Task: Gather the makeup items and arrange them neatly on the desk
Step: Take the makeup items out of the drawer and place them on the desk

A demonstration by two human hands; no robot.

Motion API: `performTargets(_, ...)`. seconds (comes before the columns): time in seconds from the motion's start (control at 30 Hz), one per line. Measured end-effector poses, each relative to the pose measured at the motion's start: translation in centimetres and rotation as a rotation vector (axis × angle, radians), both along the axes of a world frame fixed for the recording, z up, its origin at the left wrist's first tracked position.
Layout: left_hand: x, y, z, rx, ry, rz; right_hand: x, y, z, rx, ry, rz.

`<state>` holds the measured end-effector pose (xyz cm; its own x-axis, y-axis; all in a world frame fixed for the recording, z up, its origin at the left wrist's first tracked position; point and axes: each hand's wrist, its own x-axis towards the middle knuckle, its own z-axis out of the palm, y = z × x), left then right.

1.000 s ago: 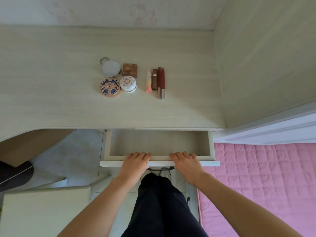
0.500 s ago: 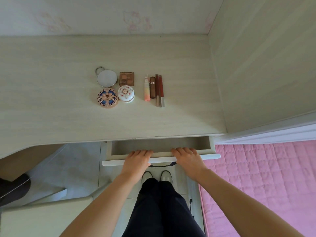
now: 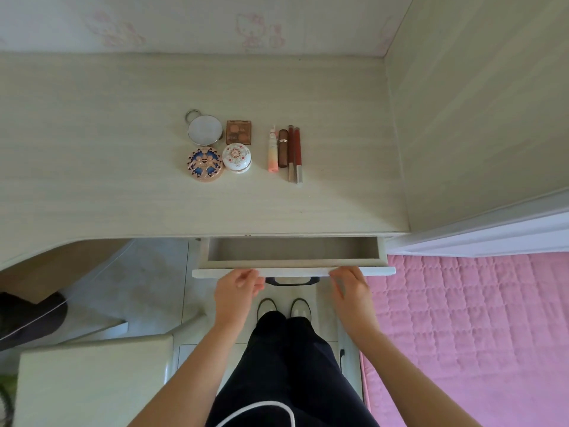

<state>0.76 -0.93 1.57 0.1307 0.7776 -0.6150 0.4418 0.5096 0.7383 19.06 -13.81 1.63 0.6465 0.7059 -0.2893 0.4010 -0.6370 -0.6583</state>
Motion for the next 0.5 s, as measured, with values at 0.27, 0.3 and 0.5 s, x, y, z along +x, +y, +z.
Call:
performTargets(0.27, 0.0, 2.8, -0.8, -0.699, -0.339, 0.687, 1.9, 2.6, -1.0, 0.003, 0.982, -1.075)
performTargets(0.3, 0.2, 3.2, -0.8, -0.711, -0.36, 0.721, 2.3, 2.8, -1.1, 0.011, 1.009, -1.089)
performTargets(0.5, 0.7, 4.0, -1.0, -0.724, -0.351, 0.746, 3.9, 3.8, -1.7, 0.067, 1.06, -1.146)
